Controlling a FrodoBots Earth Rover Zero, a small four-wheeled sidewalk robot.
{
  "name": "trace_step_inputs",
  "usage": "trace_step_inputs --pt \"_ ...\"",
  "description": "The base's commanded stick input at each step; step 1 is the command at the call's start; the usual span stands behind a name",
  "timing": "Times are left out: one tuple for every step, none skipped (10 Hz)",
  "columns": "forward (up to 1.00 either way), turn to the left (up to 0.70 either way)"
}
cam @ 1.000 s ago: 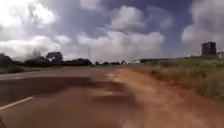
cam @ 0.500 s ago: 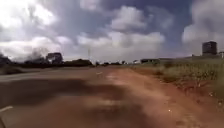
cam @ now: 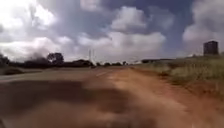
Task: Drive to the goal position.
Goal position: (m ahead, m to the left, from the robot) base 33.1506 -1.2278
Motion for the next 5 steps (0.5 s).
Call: trace_step_inputs --pt "1.0 0.0" --pt "1.0 0.0" --pt "1.0 0.0" --pt "1.0 0.0" --pt "1.0 0.0"
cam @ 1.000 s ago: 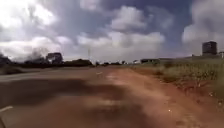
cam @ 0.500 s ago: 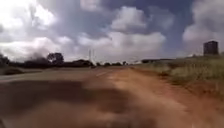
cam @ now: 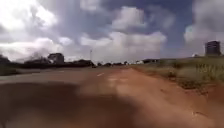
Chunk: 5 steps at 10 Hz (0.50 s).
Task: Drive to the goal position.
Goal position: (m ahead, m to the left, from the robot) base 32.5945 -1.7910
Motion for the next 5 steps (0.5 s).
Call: trace_step_inputs --pt "1.0 0.0" --pt "1.0 0.0" --pt "1.0 0.0" --pt "1.0 0.0" --pt "1.0 -0.14"
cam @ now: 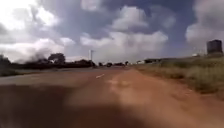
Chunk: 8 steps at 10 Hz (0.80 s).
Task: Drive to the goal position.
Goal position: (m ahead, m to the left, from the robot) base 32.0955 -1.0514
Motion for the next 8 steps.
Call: trace_step_inputs --pt "1.0 -0.34" --pt "1.0 -0.4" --pt "1.0 -0.4" --pt "1.0 -0.4" --pt "1.0 -0.4" --pt "1.0 -0.22" --pt "1.0 -0.02" --pt "1.0 0.0"
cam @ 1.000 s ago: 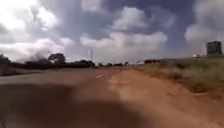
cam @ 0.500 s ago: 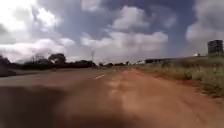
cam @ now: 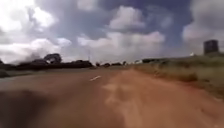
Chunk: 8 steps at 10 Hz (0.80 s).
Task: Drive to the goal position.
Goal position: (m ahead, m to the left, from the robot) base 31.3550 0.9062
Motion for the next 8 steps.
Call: trace_step_inputs --pt "1.0 0.0" --pt "1.0 0.0" --pt "1.0 0.0" --pt "1.0 0.0" --pt "1.0 0.0" --pt "1.0 0.0" --pt "1.0 0.0" --pt "1.0 0.0"
